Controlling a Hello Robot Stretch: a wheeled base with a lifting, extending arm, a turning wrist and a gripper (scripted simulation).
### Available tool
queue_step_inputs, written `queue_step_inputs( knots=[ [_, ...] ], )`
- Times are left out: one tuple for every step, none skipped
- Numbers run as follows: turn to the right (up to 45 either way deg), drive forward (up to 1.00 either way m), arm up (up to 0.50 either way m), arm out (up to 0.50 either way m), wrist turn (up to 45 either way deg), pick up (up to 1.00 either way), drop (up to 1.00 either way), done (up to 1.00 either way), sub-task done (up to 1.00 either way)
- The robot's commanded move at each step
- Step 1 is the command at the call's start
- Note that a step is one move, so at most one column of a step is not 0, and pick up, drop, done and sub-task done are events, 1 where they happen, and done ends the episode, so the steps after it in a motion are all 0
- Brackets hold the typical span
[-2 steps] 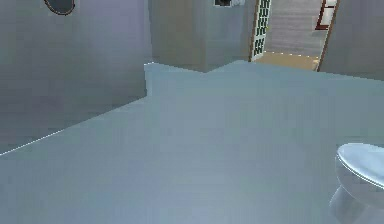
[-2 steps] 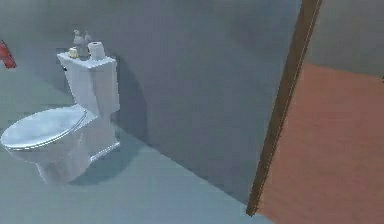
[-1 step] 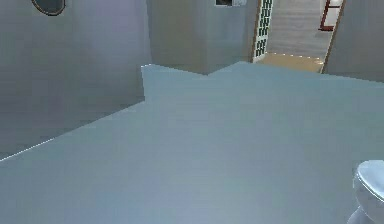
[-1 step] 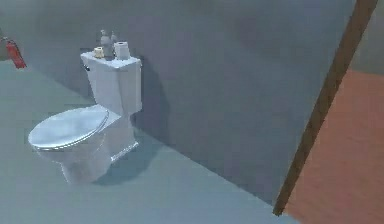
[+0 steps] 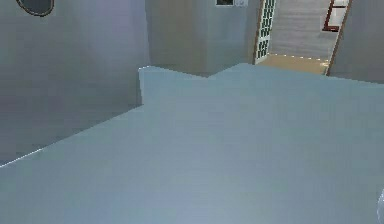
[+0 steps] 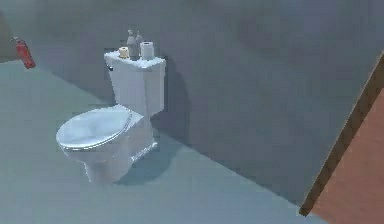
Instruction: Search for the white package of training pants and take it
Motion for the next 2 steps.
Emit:
queue_step_inputs(
  knots=[
    [27.0,0.00,0.00,0.00,0.0,0.00,0.00,0.00,0.00],
    [0.0,1.00,0.00,0.00,0.0,0.00,0.00,0.00,0.00]
  ],
)
